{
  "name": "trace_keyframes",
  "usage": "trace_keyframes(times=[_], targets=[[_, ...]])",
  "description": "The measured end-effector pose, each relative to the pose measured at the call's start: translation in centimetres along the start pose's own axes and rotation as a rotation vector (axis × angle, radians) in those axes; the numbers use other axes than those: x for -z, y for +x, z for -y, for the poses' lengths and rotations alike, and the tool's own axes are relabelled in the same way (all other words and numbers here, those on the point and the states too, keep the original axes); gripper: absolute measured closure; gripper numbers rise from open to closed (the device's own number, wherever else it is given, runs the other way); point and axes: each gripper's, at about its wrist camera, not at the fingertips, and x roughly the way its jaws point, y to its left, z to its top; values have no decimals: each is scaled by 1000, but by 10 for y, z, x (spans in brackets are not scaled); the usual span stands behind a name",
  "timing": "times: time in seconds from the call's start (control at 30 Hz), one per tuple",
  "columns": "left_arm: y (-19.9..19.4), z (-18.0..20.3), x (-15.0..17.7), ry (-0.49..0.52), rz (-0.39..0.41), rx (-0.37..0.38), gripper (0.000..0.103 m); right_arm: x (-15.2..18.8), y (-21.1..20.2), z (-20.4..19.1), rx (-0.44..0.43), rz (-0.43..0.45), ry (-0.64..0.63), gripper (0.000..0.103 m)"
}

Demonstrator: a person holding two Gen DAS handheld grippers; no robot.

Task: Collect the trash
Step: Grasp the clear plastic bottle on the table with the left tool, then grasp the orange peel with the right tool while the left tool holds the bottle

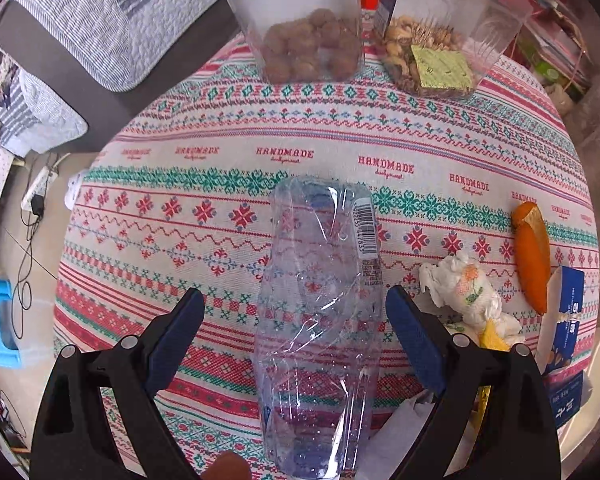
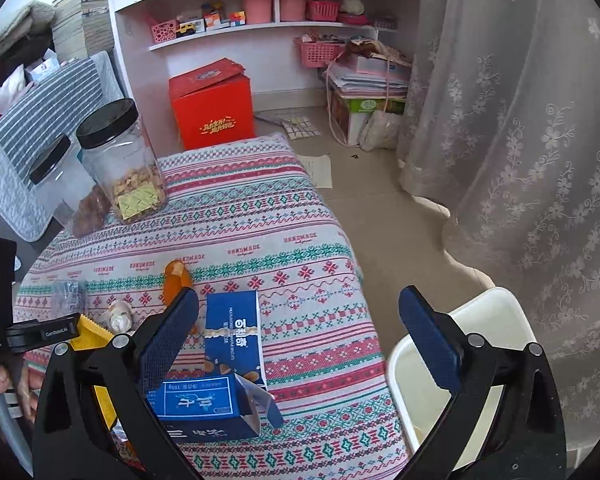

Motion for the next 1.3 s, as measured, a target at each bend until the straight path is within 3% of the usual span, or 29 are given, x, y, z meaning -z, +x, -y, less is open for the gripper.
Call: trace_keyframes(times=[0.07, 0.17, 0.3, 0.47, 0.63, 0.73, 0.8, 0.9, 1.03, 1.17, 1.27, 1.3], targets=[[7, 0, 2, 14, -13, 14, 16, 1, 8, 0, -20, -36, 16, 7], [14, 3, 2, 39, -42, 39, 41, 1, 20, -1, -45, -83, 32, 7], [5, 3, 3, 51, -31, 33, 41, 0, 29, -5, -76, -110, 41, 7], [-46, -7, 2, -16, 66, 116, 41, -2, 31, -27, -152, -110, -30, 7], [-109, -24, -6, -53, 225, 201, 41, -8, 53, -70, -201, -167, -190, 7], [-127, -32, -7, -58, 266, 237, 41, -11, 84, -99, -232, -251, -310, 8], [-131, -36, -7, -59, 274, 248, 41, -12, 107, -110, -248, -320, -340, 21], [-128, -43, -10, -73, 266, 258, 41, -12, 129, -118, -299, -383, -343, 23], [-124, -49, -10, -82, 251, 262, 41, -10, 144, -124, -298, -403, -358, 26], [-122, -52, -11, -93, 246, 262, 41, -6, 149, -125, -281, -409, -369, 42], [-121, -52, -12, -96, 245, 255, 41, -5, 145, -125, -281, -378, -369, 72], [-120, -51, -12, -98, 245, 252, 41, -5, 143, -124, -285, -369, -360, 75]])
